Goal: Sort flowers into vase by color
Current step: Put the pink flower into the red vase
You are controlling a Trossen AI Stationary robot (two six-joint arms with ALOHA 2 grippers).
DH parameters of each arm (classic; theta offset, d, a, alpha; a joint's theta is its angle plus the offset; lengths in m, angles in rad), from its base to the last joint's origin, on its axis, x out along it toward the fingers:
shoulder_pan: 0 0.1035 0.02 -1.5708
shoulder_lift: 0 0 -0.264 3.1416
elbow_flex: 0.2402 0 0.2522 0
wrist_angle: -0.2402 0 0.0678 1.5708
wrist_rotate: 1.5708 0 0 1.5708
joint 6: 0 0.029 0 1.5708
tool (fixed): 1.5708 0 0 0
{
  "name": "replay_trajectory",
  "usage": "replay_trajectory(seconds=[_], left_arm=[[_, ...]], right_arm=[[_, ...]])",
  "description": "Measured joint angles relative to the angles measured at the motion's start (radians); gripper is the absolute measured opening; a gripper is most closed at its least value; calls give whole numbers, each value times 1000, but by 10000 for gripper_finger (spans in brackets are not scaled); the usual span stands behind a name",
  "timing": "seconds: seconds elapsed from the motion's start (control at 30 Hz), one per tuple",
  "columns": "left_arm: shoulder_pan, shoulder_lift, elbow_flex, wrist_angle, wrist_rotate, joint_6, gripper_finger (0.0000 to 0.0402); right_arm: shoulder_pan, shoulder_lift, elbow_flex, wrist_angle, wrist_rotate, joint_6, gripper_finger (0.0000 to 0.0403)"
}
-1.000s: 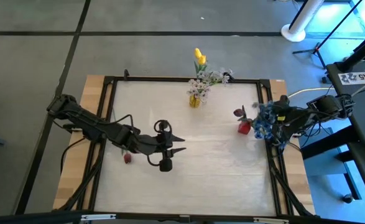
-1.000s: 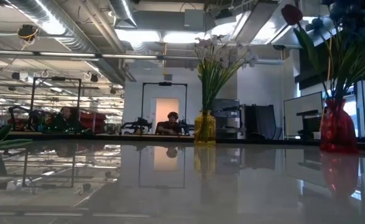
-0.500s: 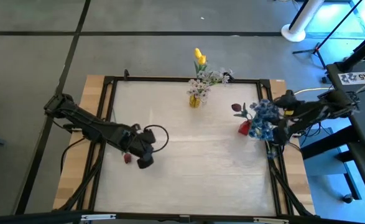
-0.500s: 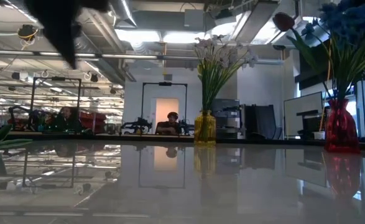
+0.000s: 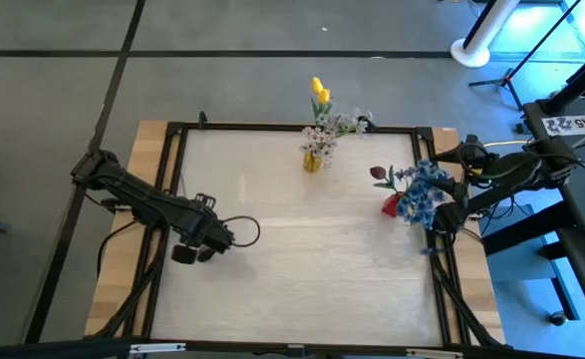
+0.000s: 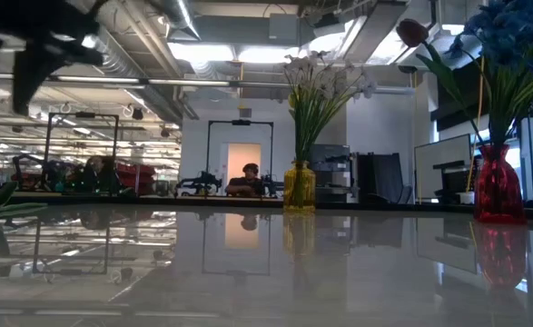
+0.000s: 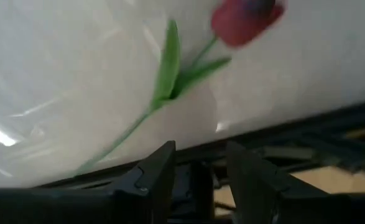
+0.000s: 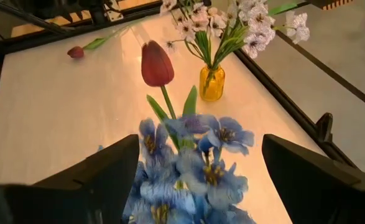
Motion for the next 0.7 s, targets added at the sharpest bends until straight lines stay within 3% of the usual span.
replay_trajectory(seconds=[0.33, 0.53, 0.7], left_arm=[[-20, 0, -201, 87, -2, 98, 137], [-20, 0, -224, 135, -9, 173, 137], [7, 0, -229, 155, -52, 146, 137]], right_arm=[[0, 6, -49, -19, -5, 13, 340], [0, 8, -85, 43, 58, 1, 340], [0, 6, -85, 174, 106, -106, 340]])
